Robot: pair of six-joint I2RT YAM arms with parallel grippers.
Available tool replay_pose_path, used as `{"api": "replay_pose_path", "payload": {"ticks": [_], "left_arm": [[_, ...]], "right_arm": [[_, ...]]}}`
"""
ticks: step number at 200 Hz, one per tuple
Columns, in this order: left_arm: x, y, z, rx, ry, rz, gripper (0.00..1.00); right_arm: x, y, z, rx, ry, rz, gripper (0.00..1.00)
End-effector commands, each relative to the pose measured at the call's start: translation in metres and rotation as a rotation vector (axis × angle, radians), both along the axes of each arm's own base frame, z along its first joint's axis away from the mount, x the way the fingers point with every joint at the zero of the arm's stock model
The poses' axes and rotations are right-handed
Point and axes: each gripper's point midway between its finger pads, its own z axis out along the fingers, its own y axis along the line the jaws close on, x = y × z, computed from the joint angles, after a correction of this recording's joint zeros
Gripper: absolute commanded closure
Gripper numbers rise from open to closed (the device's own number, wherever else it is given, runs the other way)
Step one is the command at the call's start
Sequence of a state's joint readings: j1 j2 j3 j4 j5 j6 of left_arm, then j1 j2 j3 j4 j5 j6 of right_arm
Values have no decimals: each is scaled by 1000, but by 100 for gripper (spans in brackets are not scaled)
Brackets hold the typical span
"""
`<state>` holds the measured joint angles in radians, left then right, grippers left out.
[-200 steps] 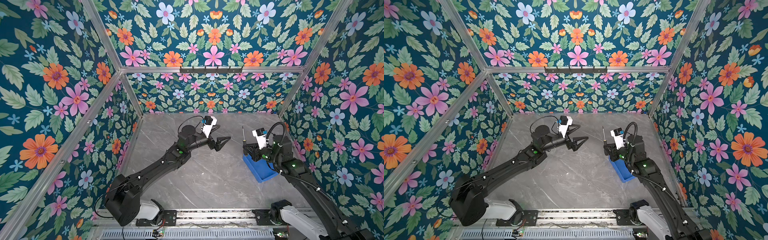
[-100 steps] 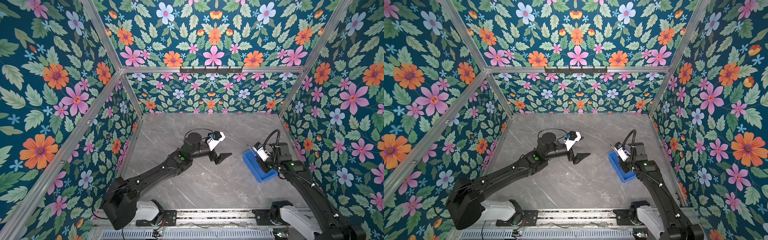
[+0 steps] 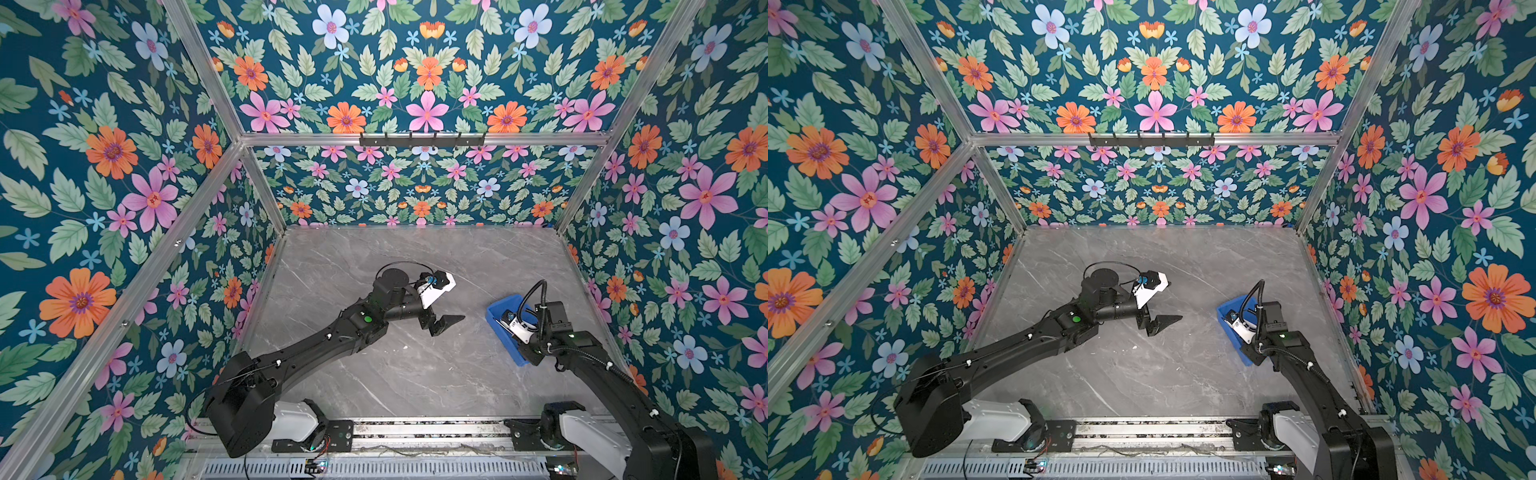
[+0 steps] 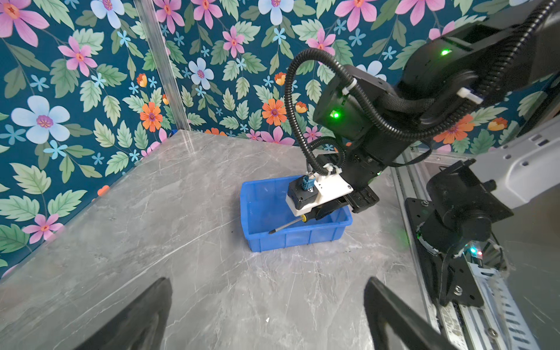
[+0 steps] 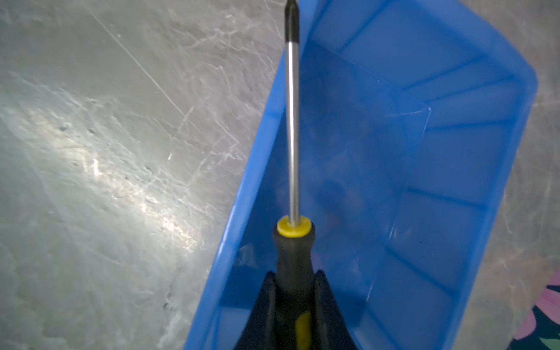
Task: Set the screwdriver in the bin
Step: 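Lower the screwdriver into the blue bin and open the right gripper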
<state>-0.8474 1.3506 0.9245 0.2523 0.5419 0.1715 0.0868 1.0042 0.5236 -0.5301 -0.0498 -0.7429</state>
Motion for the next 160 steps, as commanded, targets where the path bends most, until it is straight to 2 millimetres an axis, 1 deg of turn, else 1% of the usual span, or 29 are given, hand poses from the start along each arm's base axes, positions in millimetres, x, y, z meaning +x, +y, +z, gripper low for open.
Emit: {"api": "replay_pose_path", "payload": {"ticks": [1,15,33,75,121,137,152,160], "left_arm": [[-4,0,-8,37,-16,-20,0],[-5,1,-14,59,-14,-20,0],[-6,2,-20,82,-10,-20,0],[-5,2,-25,103,-11,-12,0],[-4,2,-29,117,-10,-6,0],[2,4,-29,122,-7,38,0],[6,6,-25,117,-14,63,0],[10,8,-25,114,-21,90,0]], "right_arm": [[9,-1,-1,-6,-25,2,100],[12,-3,-4,-4,-16,-14,100],[19,-7,-2,0,-25,-48,100],[30,-9,-7,-2,-8,-48,100],[42,-17,-13,-6,30,-112,100],[44,-17,-10,-1,27,-114,83],[48,-14,-2,18,7,-109,64],[48,-13,3,27,-4,-106,55]]}}
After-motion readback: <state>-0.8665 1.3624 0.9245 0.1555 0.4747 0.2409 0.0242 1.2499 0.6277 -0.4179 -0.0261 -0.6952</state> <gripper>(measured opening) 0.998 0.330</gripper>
